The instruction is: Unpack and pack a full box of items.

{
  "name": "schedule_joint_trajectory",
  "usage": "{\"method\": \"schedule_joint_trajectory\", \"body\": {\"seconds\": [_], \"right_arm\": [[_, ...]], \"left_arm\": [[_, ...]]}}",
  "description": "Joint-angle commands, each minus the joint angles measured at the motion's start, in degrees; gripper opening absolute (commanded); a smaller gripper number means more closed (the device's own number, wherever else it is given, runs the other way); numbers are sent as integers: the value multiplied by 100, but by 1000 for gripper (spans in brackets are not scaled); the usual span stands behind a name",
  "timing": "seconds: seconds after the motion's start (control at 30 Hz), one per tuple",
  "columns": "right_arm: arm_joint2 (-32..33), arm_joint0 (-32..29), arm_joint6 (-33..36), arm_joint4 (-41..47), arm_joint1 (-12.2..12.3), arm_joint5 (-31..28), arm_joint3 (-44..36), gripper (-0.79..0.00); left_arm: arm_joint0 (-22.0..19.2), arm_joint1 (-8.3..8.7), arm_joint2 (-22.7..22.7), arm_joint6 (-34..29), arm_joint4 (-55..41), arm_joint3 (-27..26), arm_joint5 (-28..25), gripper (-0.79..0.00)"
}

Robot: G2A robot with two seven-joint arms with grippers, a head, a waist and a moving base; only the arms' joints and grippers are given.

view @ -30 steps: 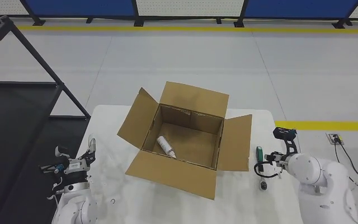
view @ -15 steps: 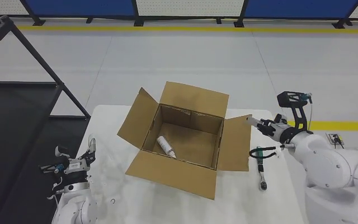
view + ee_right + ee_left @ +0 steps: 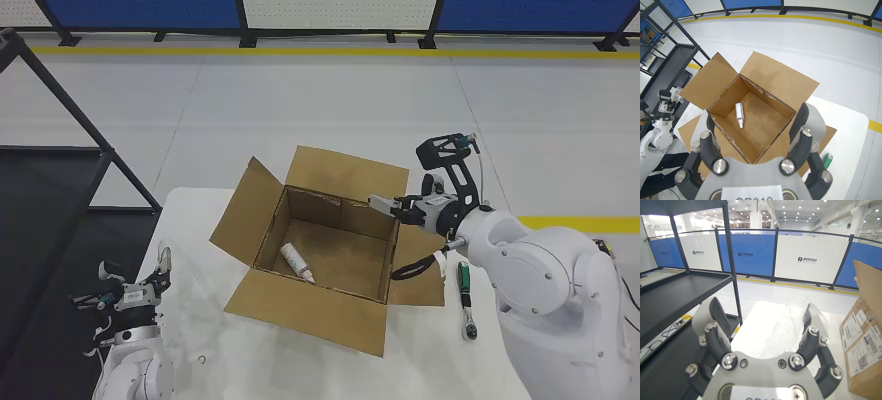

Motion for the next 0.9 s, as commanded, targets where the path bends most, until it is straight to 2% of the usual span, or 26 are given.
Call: {"method": "schedule_joint_trajectory", "body": {"seconds": [0.0, 0.27, 0.33, 0.43, 0.57, 0.67, 0.77, 0.87], "right_arm": [[1, 0, -1, 0, 0, 0, 0, 0], [1, 0, -1, 0, 0, 0, 0, 0], [-78, -77, -127, 133, 3, -245, 105, 0], [-399, 233, 122, 408, 0, -867, 479, 0], [-1350, 973, 515, 662, -108, -1399, 1359, 0], [-2107, 1566, 636, 791, -261, -1492, 2242, 0], [-2863, 2108, 643, 572, -462, -1251, 3141, 0], [-3534, 2427, 354, 688, -737, -864, 3956, 0]], "left_arm": [[0, 0, 0, 0, 0, 0, 0, 0], [0, 0, 0, 0, 0, 0, 0, 0], [0, 0, 0, 0, 0, 0, 0, 0], [0, 0, 0, 0, 0, 0, 0, 0], [0, 0, 0, 0, 0, 0, 0, 0], [0, 0, 0, 0, 0, 0, 0, 0], [0, 0, 0, 0, 0, 0, 0, 0], [0, 0, 0, 0, 0, 0, 0, 0]]}}
